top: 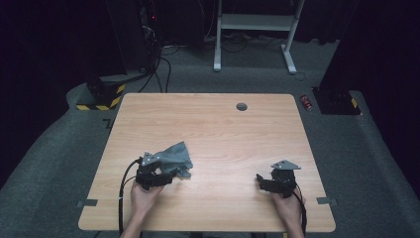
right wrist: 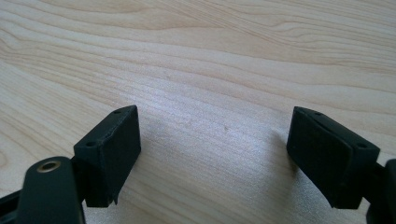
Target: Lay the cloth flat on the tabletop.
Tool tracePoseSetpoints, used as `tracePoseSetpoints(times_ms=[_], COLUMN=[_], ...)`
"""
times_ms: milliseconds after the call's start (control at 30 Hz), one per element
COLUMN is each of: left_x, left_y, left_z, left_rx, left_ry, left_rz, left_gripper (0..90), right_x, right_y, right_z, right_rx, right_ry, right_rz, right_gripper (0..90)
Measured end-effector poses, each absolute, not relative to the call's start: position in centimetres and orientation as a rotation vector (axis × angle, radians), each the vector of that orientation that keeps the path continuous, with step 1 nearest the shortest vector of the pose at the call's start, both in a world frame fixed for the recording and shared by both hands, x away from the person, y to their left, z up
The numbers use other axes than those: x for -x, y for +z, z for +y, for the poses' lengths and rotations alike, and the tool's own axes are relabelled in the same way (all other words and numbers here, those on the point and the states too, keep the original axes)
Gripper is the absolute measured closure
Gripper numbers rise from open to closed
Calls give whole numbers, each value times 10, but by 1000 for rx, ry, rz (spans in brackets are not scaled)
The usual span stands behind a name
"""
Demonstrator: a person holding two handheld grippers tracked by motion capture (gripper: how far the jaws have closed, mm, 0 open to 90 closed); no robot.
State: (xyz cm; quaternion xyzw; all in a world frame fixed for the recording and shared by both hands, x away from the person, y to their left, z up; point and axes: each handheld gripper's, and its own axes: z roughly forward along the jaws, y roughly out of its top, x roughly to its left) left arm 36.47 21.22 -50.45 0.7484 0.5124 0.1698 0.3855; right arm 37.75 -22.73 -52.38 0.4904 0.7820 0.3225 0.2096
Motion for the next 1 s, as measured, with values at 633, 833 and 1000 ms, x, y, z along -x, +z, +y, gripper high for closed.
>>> tracePoseSetpoints(times_ms=[633,833,1000], left_x=[-379,-380,-380], left_y=[-515,-516,-515], left_z=[200,199,202], left_rx=[-1944,-1960,-1969], left_ry=[453,491,503], left_rz=[1372,1377,1366], left_gripper=[324,415,569], right_x=[-377,-377,-377], right_y=[-524,-524,-524], right_z=[-227,-227,-227], right_rx=[-1366,-1366,-1366], right_ry=[897,897,897], right_rz=[2174,2175,2174], right_gripper=[173,173,174])
